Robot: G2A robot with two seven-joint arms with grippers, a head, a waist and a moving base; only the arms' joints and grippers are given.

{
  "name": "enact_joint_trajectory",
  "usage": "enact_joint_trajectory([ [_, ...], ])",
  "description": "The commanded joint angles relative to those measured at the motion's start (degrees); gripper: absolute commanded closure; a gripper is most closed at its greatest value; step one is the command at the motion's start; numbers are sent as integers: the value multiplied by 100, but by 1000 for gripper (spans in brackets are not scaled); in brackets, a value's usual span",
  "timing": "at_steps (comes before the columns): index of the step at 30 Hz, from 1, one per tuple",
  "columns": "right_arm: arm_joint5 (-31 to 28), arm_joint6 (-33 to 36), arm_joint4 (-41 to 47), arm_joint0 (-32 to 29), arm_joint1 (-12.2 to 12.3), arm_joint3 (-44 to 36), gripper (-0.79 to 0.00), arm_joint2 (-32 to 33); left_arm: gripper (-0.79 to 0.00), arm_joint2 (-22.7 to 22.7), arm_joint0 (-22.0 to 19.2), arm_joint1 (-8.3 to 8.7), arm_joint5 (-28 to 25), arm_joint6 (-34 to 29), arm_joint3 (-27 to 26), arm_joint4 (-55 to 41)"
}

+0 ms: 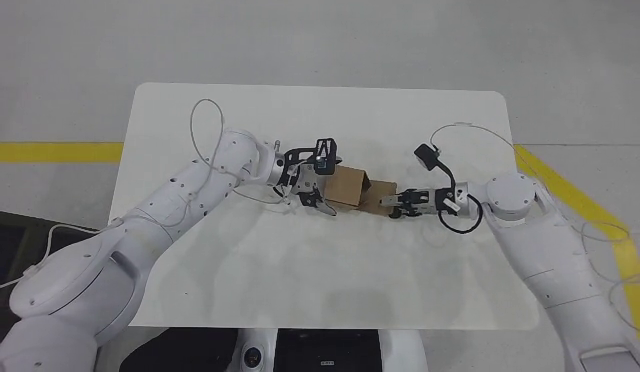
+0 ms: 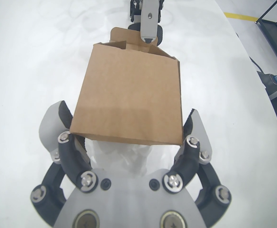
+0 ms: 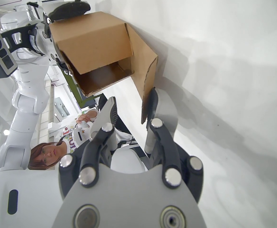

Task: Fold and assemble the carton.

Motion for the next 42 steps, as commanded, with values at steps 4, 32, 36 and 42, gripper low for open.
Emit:
enact_joint_trajectory([
  [4, -58, -102, 61, 130, -30, 33, -228, -45, -785, 17, -22, -6, 0, 22, 5, 16],
  [32, -654, -183, 414, 605, -232, 1223, -259, -435, -785, 162, -87, 32, 0, 29, 63, -43],
  [36, -816, -204, 423, 651, -241, 1230, -274, -425, -785, 178, -91, 42, 0, 32, 61, -55],
  [42, -886, -147, 416, 692, -254, 1212, -265, -452, -785, 208, -95, 56, 0, 35, 52, -77],
])
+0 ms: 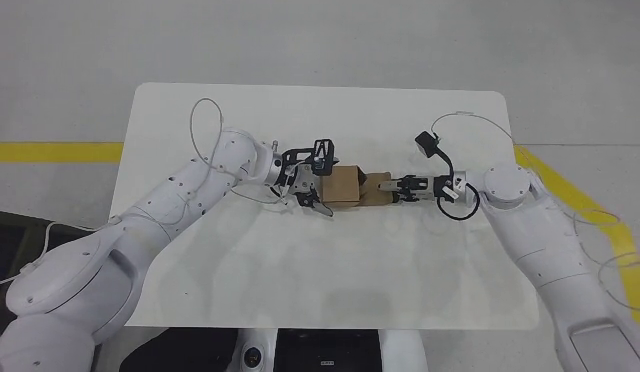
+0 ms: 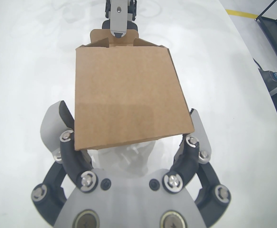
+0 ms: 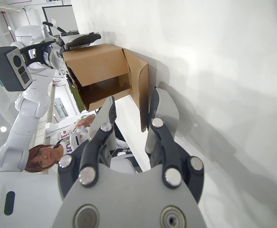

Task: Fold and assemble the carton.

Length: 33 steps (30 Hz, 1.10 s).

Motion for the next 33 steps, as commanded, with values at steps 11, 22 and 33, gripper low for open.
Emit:
enact_joint_trajectory([
  [11, 266, -59, 1, 124, -38, -418, -259, -47, -785, 69, -19, 3, 0, -47, -39, -54],
  [22, 633, -125, -487, 130, -9, -985, -262, -97, -785, 143, -67, -17, 0, -92, -34, -113],
  [33, 1063, -305, -1280, 87, 18, -1534, -268, -235, -785, 214, -120, -18, 0, -98, -36, -170],
])
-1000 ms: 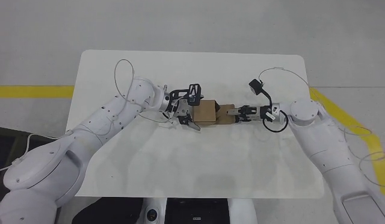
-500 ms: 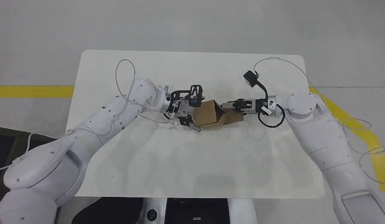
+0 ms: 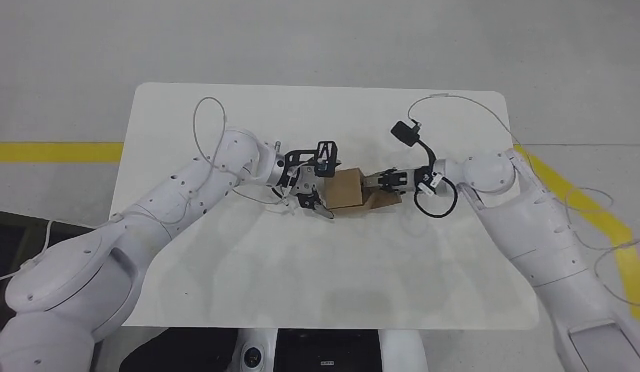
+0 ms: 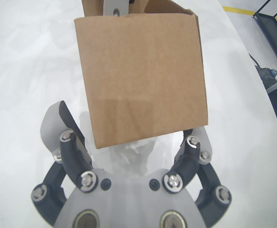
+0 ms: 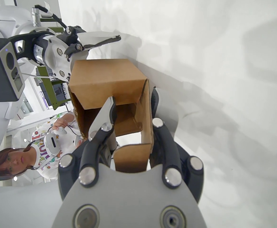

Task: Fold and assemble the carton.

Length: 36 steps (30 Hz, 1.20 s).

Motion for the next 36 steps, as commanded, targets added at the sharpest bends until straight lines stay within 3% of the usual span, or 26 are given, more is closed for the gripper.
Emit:
enact_joint_trajectory([
  [1, 71, -14, -48, -23, 5, -83, -271, 0, -785, 15, -9, 0, 0, -6, -3, -11],
  [11, -23, 184, 571, -318, 136, 124, -292, 588, -785, 106, -20, 24, 0, -12, 67, -72],
  [16, -288, 511, 981, -473, 193, 206, -348, 814, -785, 147, -31, 31, 0, -23, 72, -107],
  [31, -1005, 715, 462, -556, 242, -90, -357, 644, -785, 246, -74, 33, 0, -56, 127, -231],
  [36, -963, 678, 360, -554, 253, -112, -354, 620, -785, 273, -89, 32, 0, -71, 125, -260],
])
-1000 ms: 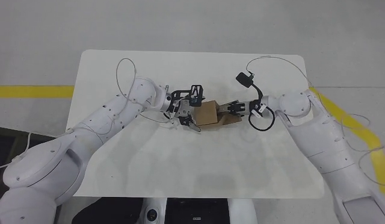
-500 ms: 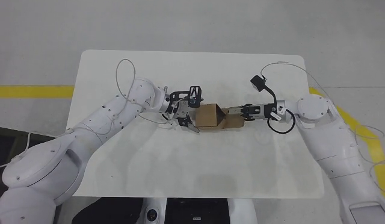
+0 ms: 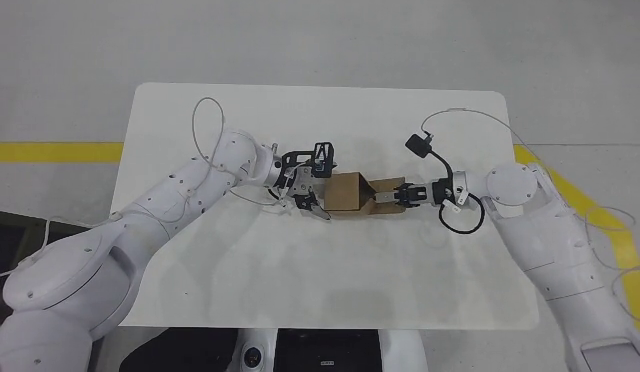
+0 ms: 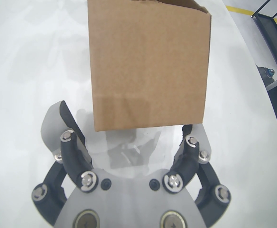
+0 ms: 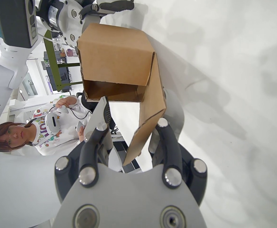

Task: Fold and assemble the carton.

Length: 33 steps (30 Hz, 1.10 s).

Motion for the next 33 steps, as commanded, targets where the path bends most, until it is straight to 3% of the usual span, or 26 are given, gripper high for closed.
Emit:
enact_joint_trajectory([
  [1, 91, -54, -58, -2, 2, -6, -354, -14, -785, 11, -6, 0, 0, 1, -2, -9],
  [33, 1508, -505, -1415, 427, -123, -972, -369, -783, -785, 201, -112, -12, 0, -33, -47, -150],
])
